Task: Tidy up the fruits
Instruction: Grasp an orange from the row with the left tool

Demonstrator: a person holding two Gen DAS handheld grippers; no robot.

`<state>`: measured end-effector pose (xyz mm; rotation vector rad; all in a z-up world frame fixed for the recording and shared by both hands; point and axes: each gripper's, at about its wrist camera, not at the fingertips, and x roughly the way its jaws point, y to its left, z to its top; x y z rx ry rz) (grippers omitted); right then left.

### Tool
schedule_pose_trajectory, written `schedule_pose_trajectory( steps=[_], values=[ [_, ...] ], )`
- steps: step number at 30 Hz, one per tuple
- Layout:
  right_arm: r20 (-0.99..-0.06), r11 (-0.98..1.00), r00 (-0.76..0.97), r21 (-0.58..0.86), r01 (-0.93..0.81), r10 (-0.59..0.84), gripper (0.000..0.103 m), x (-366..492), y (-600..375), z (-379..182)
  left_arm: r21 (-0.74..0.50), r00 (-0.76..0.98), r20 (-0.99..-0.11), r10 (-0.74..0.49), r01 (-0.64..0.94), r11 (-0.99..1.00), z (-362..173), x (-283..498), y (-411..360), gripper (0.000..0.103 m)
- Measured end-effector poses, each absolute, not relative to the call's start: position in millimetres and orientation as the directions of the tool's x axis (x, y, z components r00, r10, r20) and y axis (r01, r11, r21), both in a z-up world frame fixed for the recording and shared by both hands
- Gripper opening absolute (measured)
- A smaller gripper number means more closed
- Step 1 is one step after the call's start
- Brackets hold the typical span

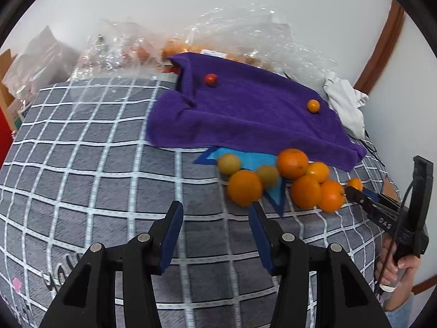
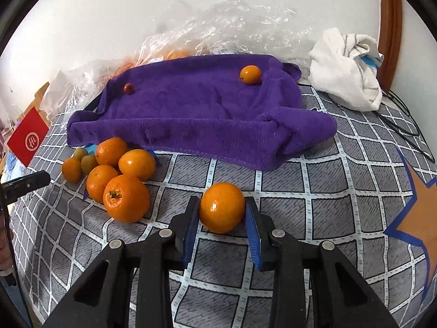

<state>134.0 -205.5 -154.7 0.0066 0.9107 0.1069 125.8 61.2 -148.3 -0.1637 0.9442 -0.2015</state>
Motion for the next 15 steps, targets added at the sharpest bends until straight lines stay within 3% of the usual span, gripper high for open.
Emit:
schedule_pose_trajectory(
  steps=[15],
  values=[
    [-0.768, 0.992, 0.629, 0.097, -0.077, 0.124, 0.033, 128, -212, -153, -0.275, 0.586, -0.762, -0.275, 0.092, 0.957, -165, 148, 39, 0.046]
  ],
)
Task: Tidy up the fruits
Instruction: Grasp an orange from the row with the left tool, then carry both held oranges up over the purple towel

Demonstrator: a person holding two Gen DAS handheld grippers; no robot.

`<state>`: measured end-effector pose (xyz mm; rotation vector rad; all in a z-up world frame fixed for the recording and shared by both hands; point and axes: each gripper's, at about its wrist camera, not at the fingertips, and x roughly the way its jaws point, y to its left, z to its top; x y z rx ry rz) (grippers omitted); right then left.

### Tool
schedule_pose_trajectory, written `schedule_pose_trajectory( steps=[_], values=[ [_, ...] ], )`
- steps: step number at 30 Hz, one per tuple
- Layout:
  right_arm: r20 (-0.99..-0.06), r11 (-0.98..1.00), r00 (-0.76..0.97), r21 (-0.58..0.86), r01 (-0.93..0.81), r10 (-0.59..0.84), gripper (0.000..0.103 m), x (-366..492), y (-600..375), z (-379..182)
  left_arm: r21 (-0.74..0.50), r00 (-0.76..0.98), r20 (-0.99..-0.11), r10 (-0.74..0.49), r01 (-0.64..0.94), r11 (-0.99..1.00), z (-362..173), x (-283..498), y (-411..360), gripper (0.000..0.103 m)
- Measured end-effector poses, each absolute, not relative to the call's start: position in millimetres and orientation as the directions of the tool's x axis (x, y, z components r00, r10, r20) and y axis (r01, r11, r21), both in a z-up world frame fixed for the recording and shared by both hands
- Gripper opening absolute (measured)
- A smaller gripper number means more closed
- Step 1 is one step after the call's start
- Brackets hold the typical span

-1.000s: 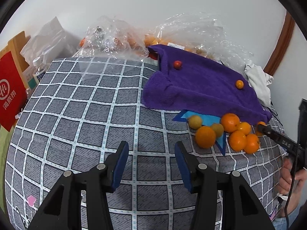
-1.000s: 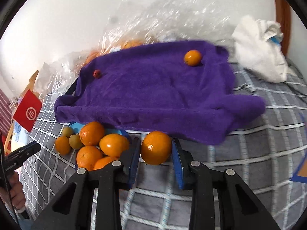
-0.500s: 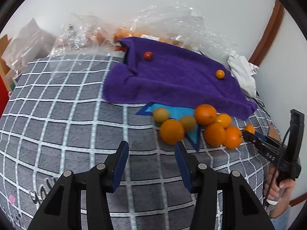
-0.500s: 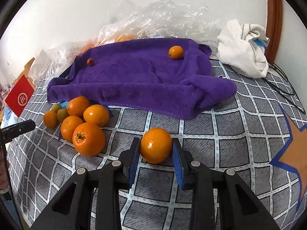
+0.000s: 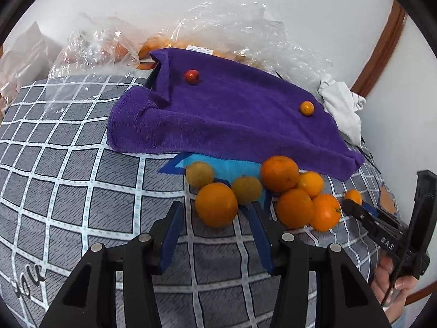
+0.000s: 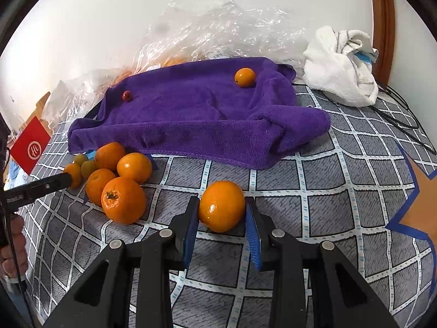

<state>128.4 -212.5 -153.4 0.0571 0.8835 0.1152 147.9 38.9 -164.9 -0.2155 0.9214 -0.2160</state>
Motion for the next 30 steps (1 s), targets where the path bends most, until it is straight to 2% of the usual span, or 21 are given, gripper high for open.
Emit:
schedule_pose_trajectory(
  steps=[7, 17, 30],
  values=[
    [-0.762, 0.990, 0.632, 0.117, -0.075, 0.138, 0.033, 128, -212, -153, -0.322, 0.607, -0.733, -0.307, 0.088, 0.943, -170, 151, 45, 0.031],
    [-0.724, 0.979, 0.665, 0.194, -0.059, 0.184, 0.032, 124, -223, -148, -0.352, 0.646, -0.691, -0.324, 0.091, 0.932, -168, 143, 56, 0.031],
    [-0.718, 0.980, 0.676, 0.195, -0.038, 0.169, 0.032, 122, -227, -146, -0.376, 0.663, -0.672, -0.329, 0.077, 0.924, -167, 140, 62, 0.031]
  ],
)
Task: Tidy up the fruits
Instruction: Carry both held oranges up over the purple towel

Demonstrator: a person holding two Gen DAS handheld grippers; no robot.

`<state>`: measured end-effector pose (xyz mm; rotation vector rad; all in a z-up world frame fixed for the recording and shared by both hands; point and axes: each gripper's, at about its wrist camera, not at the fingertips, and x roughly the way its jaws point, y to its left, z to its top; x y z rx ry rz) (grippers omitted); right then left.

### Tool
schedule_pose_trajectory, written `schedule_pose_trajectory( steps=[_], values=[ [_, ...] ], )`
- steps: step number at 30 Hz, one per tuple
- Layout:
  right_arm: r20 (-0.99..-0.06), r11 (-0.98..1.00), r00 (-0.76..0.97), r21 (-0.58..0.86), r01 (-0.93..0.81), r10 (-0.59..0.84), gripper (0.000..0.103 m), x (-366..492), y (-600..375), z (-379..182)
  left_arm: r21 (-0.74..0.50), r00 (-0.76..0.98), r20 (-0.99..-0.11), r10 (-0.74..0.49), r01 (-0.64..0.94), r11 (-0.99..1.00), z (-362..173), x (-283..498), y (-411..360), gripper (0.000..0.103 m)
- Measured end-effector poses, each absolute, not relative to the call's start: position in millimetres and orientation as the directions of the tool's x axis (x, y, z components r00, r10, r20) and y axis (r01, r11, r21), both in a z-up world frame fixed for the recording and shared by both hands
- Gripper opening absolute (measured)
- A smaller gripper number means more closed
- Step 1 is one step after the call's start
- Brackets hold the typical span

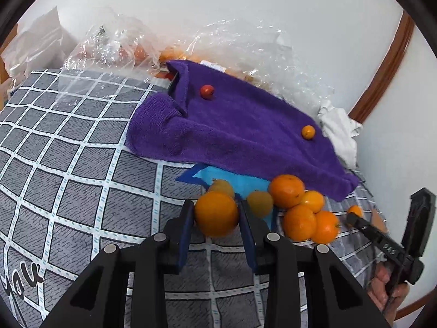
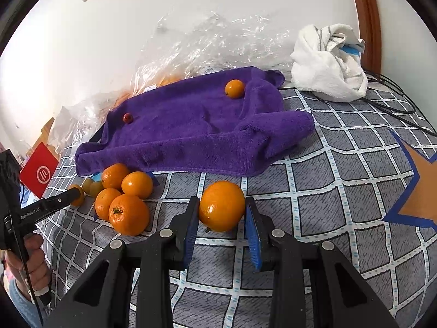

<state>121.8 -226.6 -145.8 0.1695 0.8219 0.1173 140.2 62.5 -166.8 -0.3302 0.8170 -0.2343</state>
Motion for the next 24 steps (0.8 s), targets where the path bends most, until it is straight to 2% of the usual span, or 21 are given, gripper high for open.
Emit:
schedule_pose_trajectory(
  steps=[17, 24],
  values=[
    [-0.713, 0.981, 0.682, 0.190, -0.036, 0.163, 0.033, 121, -228, -143, -0.357, 0.759, -0.577, -0.300, 0.096, 0.929, -147, 124, 65, 0.031],
    [-0.683, 0.973, 0.702, 0.223, -0.063, 0.202, 0.032, 117, -226, -115, -0.321, 0.781, -0.577, -0.240, 0.053, 0.946, -142, 124, 67, 0.031]
  ],
)
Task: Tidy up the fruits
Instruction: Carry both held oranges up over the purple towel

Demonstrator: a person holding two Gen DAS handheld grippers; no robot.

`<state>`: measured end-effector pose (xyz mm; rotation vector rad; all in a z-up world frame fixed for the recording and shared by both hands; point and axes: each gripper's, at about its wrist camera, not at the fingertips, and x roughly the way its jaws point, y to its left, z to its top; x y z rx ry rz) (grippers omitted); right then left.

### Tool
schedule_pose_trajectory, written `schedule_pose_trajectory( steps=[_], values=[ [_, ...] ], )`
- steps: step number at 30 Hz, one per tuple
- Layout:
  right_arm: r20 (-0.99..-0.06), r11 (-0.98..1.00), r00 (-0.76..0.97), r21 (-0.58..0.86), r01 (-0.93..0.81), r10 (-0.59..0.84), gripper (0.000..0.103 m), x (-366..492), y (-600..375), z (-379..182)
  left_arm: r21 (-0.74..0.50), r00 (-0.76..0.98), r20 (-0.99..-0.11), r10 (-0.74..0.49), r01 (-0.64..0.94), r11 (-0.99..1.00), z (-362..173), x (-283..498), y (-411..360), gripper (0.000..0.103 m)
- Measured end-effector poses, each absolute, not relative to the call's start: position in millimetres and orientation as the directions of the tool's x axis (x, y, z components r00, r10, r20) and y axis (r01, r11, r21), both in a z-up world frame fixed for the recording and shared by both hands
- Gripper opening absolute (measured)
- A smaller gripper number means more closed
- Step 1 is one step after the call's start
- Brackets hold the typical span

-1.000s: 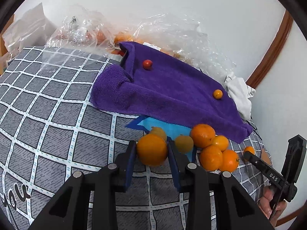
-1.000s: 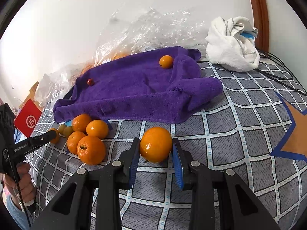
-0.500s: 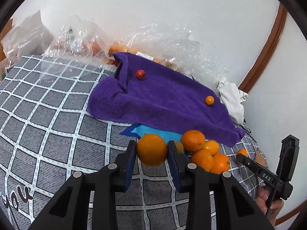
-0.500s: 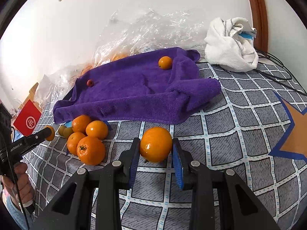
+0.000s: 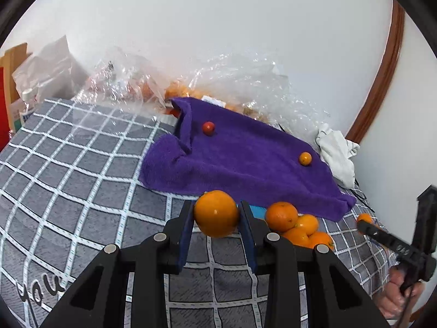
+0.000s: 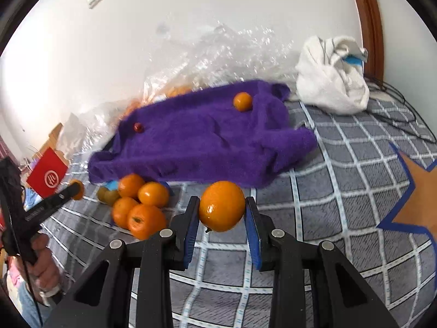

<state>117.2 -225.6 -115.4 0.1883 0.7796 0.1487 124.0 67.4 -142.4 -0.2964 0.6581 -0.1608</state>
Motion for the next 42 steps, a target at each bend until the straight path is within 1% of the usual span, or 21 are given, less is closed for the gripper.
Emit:
schedule_pose_trajectory(
  steps=[2, 4, 7, 10, 13, 17, 20, 23, 26, 32, 37, 42],
  values=[
    [-0.680, 0.975, 0.707, 0.214, -0.064, 0.195, 0.032, 121, -224, -104, -0.320, 0.785, -0.574, -0.233, 0.047, 0.946, -136, 122, 69, 0.031],
    [-0.677, 0.977, 0.711, 0.205, -0.064, 0.189, 0.032, 126, -223, -94, -0.332, 0.784, -0.567, -0.252, 0.062, 0.941, -126, 120, 70, 0.031],
    [-0.653, 0.978, 0.734, 0.193, -0.079, 0.188, 0.032, 139, -221, -76, -0.285, 0.787, -0.576, -0.219, 0.057, 0.957, -110, 120, 68, 0.031],
    [-0.624, 0.975, 0.755, 0.200, -0.095, 0.202, 0.032, 150, -219, -62, -0.291, 0.789, -0.569, -0.231, 0.069, 0.954, -95, 124, 71, 0.031],
    [-0.607, 0.976, 0.769, 0.194, -0.102, 0.202, 0.033, 166, -218, -49, -0.297, 0.794, -0.562, -0.233, 0.069, 0.952, -82, 134, 74, 0.031],
    [-0.597, 0.984, 0.784, 0.140, -0.106, 0.170, 0.032, 185, -211, -35, -0.247, 0.815, -0.548, -0.186, 0.055, 0.967, -66, 156, 72, 0.031],
    [-0.584, 0.987, 0.797, 0.122, -0.102, 0.154, 0.032, 200, -207, -29, -0.259, 0.823, -0.533, -0.198, 0.064, 0.964, -59, 178, 66, 0.031],
    [-0.580, 0.986, 0.799, 0.138, -0.098, 0.160, 0.032, 216, -207, -34, -0.261, 0.833, -0.517, -0.198, 0.067, 0.963, -59, 197, 58, 0.031],
    [-0.602, 0.987, 0.784, 0.138, -0.081, 0.149, 0.032, 231, -208, -49, -0.257, 0.834, -0.517, -0.192, 0.062, 0.964, -67, 218, 50, 0.031],
    [-0.660, 0.991, 0.741, 0.124, -0.052, 0.122, 0.033, 249, -221, -85, -0.316, 0.805, -0.548, -0.228, 0.053, 0.947, -102, 245, 52, 0.031],
    [-0.668, 0.987, 0.734, 0.157, -0.020, 0.121, 0.032, 257, -238, -97, -0.335, 0.790, -0.568, -0.232, 0.035, 0.941, -120, 254, 63, 0.031],
    [-0.685, 0.987, 0.717, 0.158, -0.028, 0.130, 0.032, 265, -238, -112, -0.365, 0.781, -0.578, -0.237, 0.013, 0.931, -128, 259, 73, 0.031]
  ],
)
